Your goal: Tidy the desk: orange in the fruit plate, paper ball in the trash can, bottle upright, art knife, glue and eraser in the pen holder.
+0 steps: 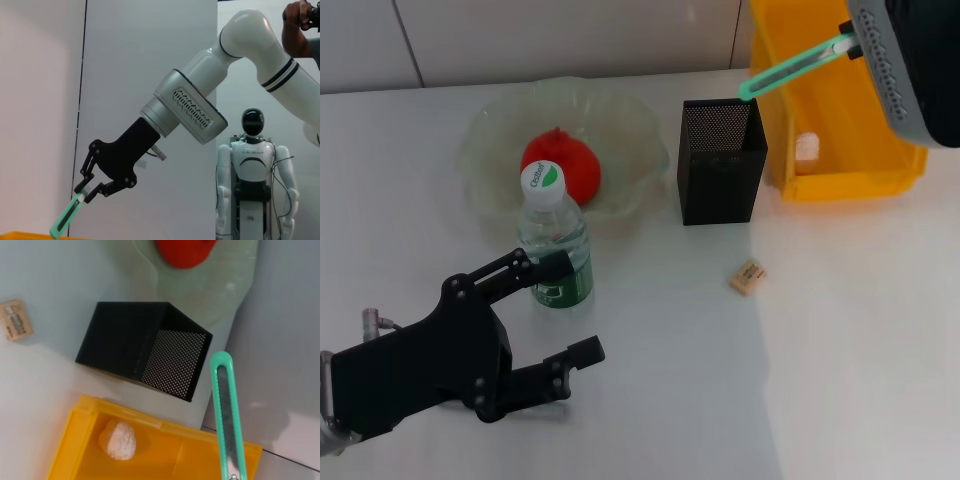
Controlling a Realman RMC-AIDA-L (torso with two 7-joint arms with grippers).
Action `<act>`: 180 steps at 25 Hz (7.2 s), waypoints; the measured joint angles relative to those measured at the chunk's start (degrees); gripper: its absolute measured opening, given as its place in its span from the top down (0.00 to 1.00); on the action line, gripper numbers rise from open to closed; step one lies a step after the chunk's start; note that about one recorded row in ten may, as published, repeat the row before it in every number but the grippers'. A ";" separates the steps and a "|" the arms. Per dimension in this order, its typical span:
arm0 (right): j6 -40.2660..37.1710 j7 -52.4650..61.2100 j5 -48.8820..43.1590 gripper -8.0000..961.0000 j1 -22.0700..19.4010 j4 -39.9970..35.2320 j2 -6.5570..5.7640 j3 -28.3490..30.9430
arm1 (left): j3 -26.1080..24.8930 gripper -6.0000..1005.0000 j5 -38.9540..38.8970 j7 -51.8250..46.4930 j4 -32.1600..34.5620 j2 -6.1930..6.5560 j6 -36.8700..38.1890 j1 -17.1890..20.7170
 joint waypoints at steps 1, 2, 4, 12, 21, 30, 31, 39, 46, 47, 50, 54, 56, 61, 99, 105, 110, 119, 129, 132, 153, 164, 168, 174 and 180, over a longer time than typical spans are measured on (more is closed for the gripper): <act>0.02 -0.86 -0.02 0.82 0.15 0.22 -0.02 -0.07 | 0.00 0.24 -0.02 -0.04 0.00 0.00 0.00 0.00; 0.12 -1.68 -0.04 0.82 0.28 0.48 -0.03 -0.16 | 0.00 0.24 -0.11 -0.10 0.00 0.00 0.01 0.00; 0.27 -2.85 -0.05 0.82 0.69 1.09 -0.07 -0.39 | 0.00 0.24 -0.21 -0.14 0.00 -0.06 0.01 0.00; 2.82 -6.01 -0.10 0.82 2.64 6.80 -1.18 -1.52 | 0.00 0.24 -0.38 0.28 -1.52 -0.24 -0.31 -0.31; 5.62 -6.69 -0.14 0.82 4.63 12.28 -2.24 -3.51 | -0.01 0.25 -0.45 0.26 -1.58 -0.27 -0.53 -0.58; 7.37 -7.33 -0.21 0.82 7.68 17.70 -2.73 -5.34 | -0.01 0.25 -0.55 0.69 -2.24 -0.48 -0.61 -0.54; 7.48 -7.36 -0.22 0.82 8.10 18.38 -2.74 -5.42 | -0.01 0.25 -0.55 0.73 -2.39 -0.49 -0.65 -0.55; 8.23 -7.63 -0.23 0.82 10.75 22.19 -2.74 -6.63 | -0.01 0.25 -0.55 0.78 -2.55 -0.52 -0.76 -0.60; 8.26 -7.70 -0.23 0.81 12.06 22.84 -2.43 -7.08 | -0.01 0.25 -0.53 0.81 -2.55 -0.52 -0.76 -0.62; 8.26 -7.72 -0.23 0.81 12.10 22.91 -2.40 -7.25 | -0.01 0.25 -0.53 0.81 -2.55 -0.52 -0.75 -0.62; 8.26 -7.73 -0.24 0.81 12.12 23.24 -2.33 -7.62 | -0.01 0.25 -0.52 0.82 -2.55 -0.52 -0.75 -0.62; 8.26 -7.73 -0.28 0.81 12.06 23.21 -2.31 -7.94 | -0.01 0.25 -0.52 0.82 -2.55 -0.52 -0.68 -0.62; 8.26 -7.73 -0.29 0.81 11.91 23.06 -2.33 -8.01 | -0.01 0.25 -0.52 0.82 -2.55 -0.52 -0.63 -0.62; 7.93 -7.80 -0.36 0.81 11.72 22.93 -2.38 -8.26 | -0.01 0.25 -0.52 0.82 -2.57 -0.52 -0.49 -0.62; 10.16 14.84 70.03 0.70 -21.24 -1.10 2.66 28.94 | -0.01 0.26 -0.21 2.83 -0.96 0.12 0.87 -0.32; 6.19 35.37 66.35 0.62 -27.07 0.48 2.42 29.02 | -0.03 0.26 -0.01 2.66 -0.96 0.42 2.27 -0.17; -6.04 51.88 49.33 0.44 -23.18 -6.63 2.19 28.63 | 0.05 0.26 0.47 2.20 -0.89 0.45 2.90 -0.54; -26.04 65.63 22.42 0.18 -4.75 -3.03 2.24 20.59 | 0.08 0.26 0.54 2.08 -0.87 0.45 3.69 -0.05; -16.53 68.97 9.27 0.19 5.96 19.04 2.29 8.64 | -0.04 0.26 0.53 2.04 -0.87 0.51 3.77 0.25; -12.55 69.02 8.91 0.19 8.84 26.75 2.28 7.59 | 0.02 0.26 0.56 2.11 -0.87 0.52 3.77 0.38; 0.32 72.99 8.91 0.22 15.40 44.75 2.57 -2.26 | 1.56 0.27 0.80 2.58 -0.34 0.68 3.69 1.24; 2.69 73.13 10.26 0.25 16.65 48.14 2.70 -3.07 | 1.75 0.27 4.79 1.66 -0.06 0.80 1.95 0.55; 3.99 73.14 10.44 0.25 17.58 50.63 2.70 -3.51 | 1.71 0.27 4.89 1.52 -0.08 0.80 1.80 0.46; 5.24 73.14 10.90 0.27 17.83 51.63 2.69 -3.80 | 1.67 0.27 4.93 1.51 -0.09 0.80 1.71 0.43; 7.25 73.14 11.93 0.28 18.69 54.39 2.69 -3.80 | 1.66 0.27 4.93 1.52 -0.08 0.80 1.70 0.52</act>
